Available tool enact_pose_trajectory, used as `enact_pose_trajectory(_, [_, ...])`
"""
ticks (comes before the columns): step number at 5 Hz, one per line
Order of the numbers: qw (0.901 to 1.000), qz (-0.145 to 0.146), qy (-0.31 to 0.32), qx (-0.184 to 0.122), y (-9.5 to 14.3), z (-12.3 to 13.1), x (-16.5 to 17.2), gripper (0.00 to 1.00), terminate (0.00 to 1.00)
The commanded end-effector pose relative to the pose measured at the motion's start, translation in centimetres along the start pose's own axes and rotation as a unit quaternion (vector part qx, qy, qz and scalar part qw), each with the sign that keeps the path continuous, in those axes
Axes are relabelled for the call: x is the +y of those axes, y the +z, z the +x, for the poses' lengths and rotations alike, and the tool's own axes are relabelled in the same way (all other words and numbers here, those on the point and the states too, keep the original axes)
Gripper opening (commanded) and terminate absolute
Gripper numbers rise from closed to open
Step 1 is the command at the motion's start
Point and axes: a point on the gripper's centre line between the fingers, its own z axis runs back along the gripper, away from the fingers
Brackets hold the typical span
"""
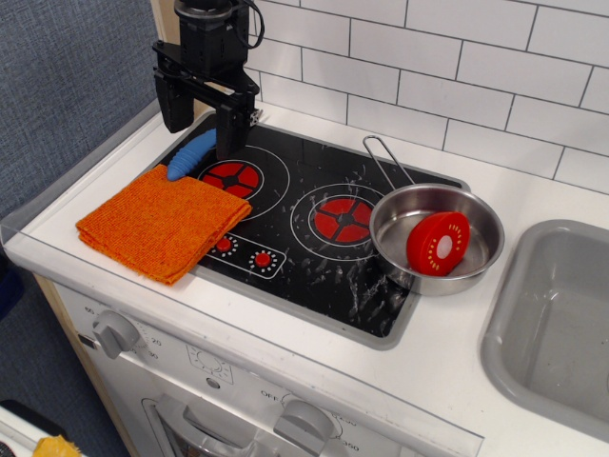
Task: Put the tomato underneath the silver pan on the stovetop.
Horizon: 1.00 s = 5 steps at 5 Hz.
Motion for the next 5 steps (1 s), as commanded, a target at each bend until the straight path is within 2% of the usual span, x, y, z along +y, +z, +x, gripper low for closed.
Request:
enact_pose_trajectory(1, [1.0000, 0.000, 0.000, 0.000, 0.0, 0.0, 0.0, 1.00, 0.00])
enact_pose_trajectory(2, [0.9984, -0.004, -0.056, -0.004, 1.5, 2.3, -4.4, 1.00, 0.00])
enact_pose_trajectory(4, [0.9845, -0.011, -0.165, -0.058, 5.1, 5.8, -13.9, 1.00, 0.00])
enact_pose_trajectory(5, [0.9822, -0.010, -0.183, -0.040, 4.6, 6.5, -18.9, 1.00, 0.00])
